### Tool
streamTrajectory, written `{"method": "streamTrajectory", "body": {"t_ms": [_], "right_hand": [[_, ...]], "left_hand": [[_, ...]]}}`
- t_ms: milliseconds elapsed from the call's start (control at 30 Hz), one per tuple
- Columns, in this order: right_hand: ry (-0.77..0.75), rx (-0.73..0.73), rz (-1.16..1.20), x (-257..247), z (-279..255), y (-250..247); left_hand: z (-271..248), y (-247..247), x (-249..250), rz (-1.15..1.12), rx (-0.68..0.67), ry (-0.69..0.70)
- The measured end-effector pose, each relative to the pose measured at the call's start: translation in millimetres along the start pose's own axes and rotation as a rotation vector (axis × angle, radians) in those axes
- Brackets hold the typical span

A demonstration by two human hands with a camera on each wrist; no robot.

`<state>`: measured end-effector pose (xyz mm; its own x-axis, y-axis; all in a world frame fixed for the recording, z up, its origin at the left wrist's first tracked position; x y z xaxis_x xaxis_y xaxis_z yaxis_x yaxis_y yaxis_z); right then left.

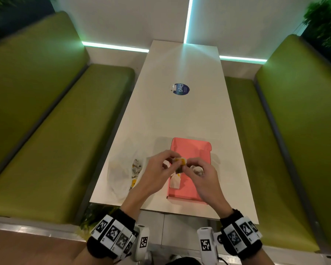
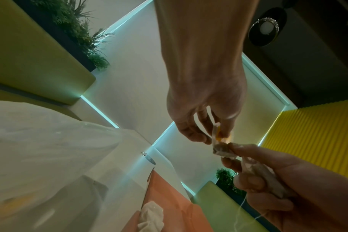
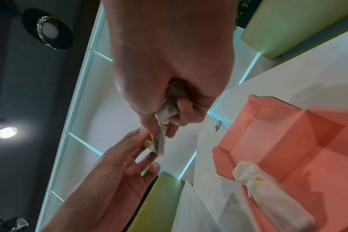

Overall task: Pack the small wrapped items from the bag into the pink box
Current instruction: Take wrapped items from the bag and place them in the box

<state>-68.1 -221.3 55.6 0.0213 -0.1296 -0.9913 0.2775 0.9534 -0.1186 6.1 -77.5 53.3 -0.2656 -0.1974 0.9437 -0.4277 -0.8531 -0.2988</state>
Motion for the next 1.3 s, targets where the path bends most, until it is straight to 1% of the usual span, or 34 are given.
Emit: {"method": "streamTrajectory", "body": {"t_ms": [100, 200, 300, 400, 467, 533, 600, 667, 700, 800, 900, 967, 1067, 1300], "right_hand": [[0.031, -0.018, -0.111, 10.2, -3.3, -1.7], [0.074, -0.035, -0.232, 20.5, -5.9, -5.9], [0.05, 0.003, -0.238, 13.9, -3.5, -8.5], [-0.001, -0.042, -0.231, 6.6, -1.7, -3.2], [0.016, -0.062, -0.244, 11.9, -0.5, -2.5], [0.056, -0.085, -0.287, 23.9, 0.5, -4.7], [0.131, -0.12, -0.372, 45.1, 1.6, -8.7], [0.213, -0.169, -0.483, 69.5, 3.1, -11.1], [0.256, -0.193, -0.534, 80.3, 4.0, -10.9], [0.34, -0.257, -0.647, 99.5, 7.1, -5.8], [0.381, -0.288, -0.74, 111.2, 11.9, 1.0], [0.394, -0.287, -0.745, 116.8, 13.8, 6.1], [0.425, -0.256, -0.688, 122.4, 15.4, 12.6], [0.488, -0.098, -0.54, 130.4, 15.1, 16.5]], "left_hand": [[3.6, -1.1, -0.2, 0.015, 0.0, 0.021], [3.8, -0.5, -2.5, 0.031, -0.03, 0.01], [3.2, 3.0, -4.5, 0.022, -0.08, -0.004], [2.5, 7.2, -6.0, 0.015, -0.102, 0.007], [0.6, 9.6, -7.6, 0.008, -0.094, 0.011], [-3.5, 11.7, -15.1, 0.016, -0.068, -0.027], [-8.8, 14.2, -30.5, 0.033, -0.024, -0.086], [-15.3, 16.6, -51.1, 0.095, 0.003, -0.152], [-19.4, 18.5, -61.6, 0.144, -0.006, -0.19], [-32.9, 28.0, -87.7, 0.27, -0.102, -0.304], [-41.9, 36.8, -99.3, 0.272, -0.144, -0.324], [-44.2, 40.6, -102.4, 0.268, -0.16, -0.316], [-47.2, 44.2, -103.1, 0.29, -0.151, -0.289], [-46.3, 48.1, -106.6, 0.391, -0.184, -0.221]]}}
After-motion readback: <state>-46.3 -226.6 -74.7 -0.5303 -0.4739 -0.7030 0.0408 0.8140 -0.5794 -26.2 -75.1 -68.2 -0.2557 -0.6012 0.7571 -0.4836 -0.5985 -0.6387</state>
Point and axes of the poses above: each hand's wrist, its own z-axis towards the middle knuckle, its own y-axis out of the palm, x = y × z, the point moved 3 cm from there along z, towards the middle knuckle, and after that the axes turned 1 degree about z, right-handed, at the moved point
